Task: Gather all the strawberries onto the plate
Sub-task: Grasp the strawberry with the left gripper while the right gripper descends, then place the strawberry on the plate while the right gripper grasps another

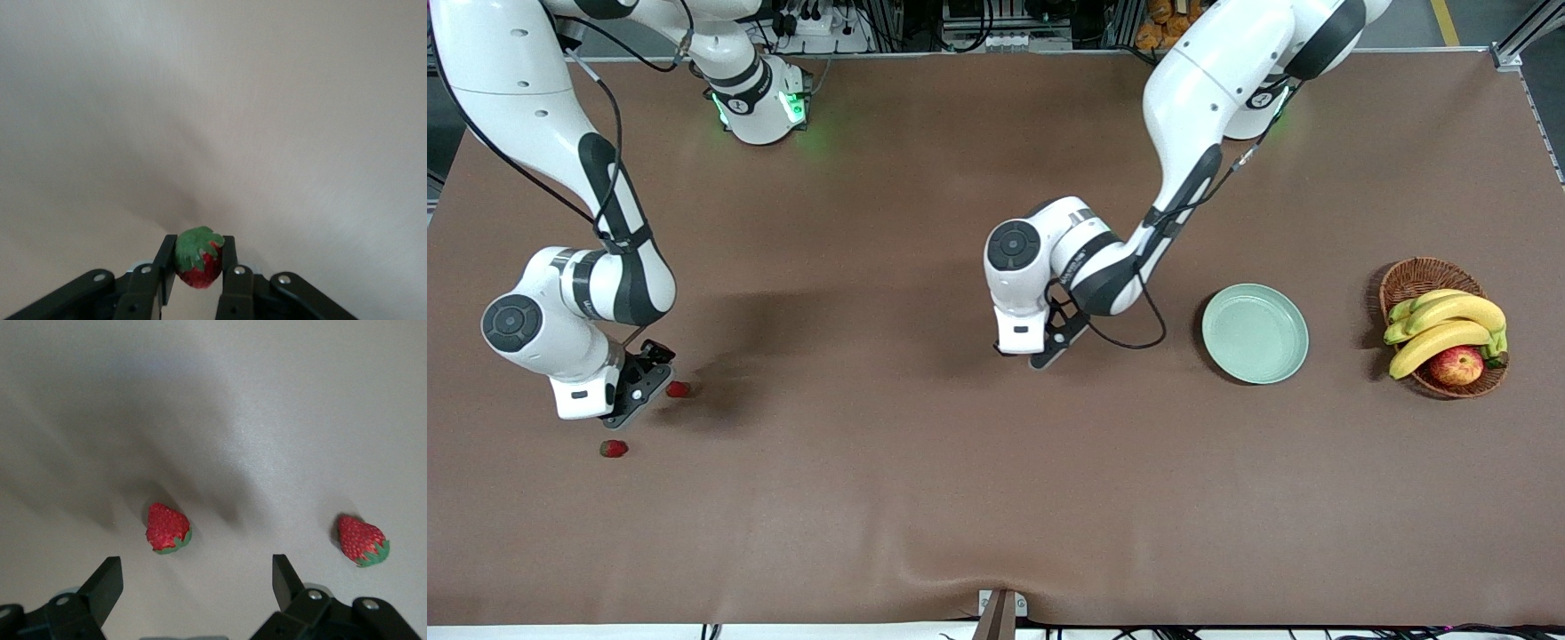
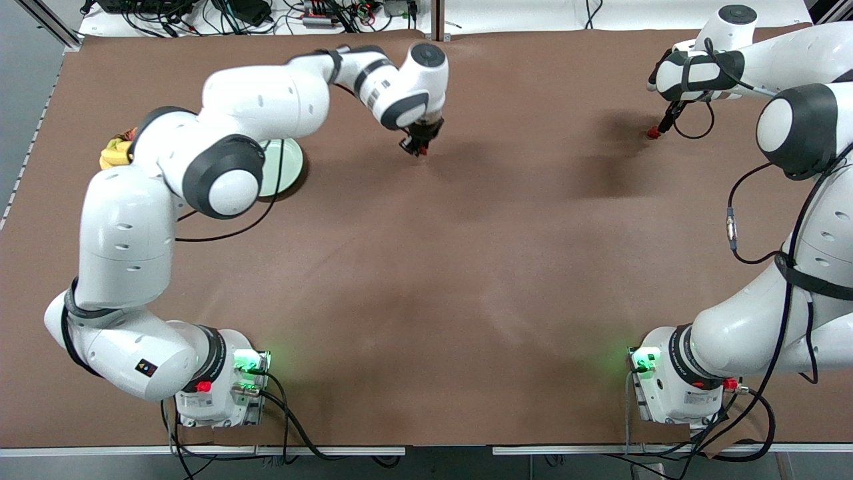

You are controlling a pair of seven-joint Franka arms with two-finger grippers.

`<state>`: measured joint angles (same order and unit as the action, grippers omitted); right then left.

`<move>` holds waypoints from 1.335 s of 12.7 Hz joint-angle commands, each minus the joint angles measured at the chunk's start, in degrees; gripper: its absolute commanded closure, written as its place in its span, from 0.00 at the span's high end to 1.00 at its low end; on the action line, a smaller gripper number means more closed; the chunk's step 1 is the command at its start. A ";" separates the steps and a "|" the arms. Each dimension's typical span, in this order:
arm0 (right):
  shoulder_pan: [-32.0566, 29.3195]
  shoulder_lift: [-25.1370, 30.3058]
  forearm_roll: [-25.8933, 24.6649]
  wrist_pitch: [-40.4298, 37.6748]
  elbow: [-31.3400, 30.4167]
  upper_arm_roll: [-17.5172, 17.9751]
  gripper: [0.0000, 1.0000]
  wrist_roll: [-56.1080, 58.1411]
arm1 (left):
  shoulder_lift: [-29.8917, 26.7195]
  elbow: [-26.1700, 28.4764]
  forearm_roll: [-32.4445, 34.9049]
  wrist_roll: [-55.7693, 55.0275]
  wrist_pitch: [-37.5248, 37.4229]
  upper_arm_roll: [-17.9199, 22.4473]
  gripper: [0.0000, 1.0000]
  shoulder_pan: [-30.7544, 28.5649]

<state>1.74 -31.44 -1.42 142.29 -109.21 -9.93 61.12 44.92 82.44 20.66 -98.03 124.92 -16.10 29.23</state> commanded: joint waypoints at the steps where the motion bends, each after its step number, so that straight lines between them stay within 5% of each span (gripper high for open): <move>1: -0.33 -0.38 -0.34 4.75 -1.26 0.88 1.00 6.73 | -7.27 4.38 0.52 3.09 -2.48 -1.99 0.00 -5.82; 5: -0.15 -1.96 0.28 4.66 -1.26 0.97 1.00 6.30 | -15.89 15.09 -0.80 17.92 -2.48 -11.11 0.00 -23.47; 9: -0.24 -2.49 0.36 4.66 -1.26 0.97 1.00 6.03 | -18.11 23.54 -0.71 33.04 -2.48 -22.28 0.00 -43.60; 14: -0.15 -3.19 0.45 4.93 -1.18 1.14 1.00 5.94 | -17.06 29.96 0.17 52.65 -1.52 -22.66 0.00 -54.70; 17: -0.07 -3.45 0.45 4.93 -0.83 1.14 1.00 5.86 | -14.69 31.90 3.13 54.26 1.81 -22.39 0.00 -56.91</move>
<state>2.01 -34.55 -1.51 142.84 -109.22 -8.90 61.75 29.46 112.32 21.01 -44.13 124.01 -37.66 -26.80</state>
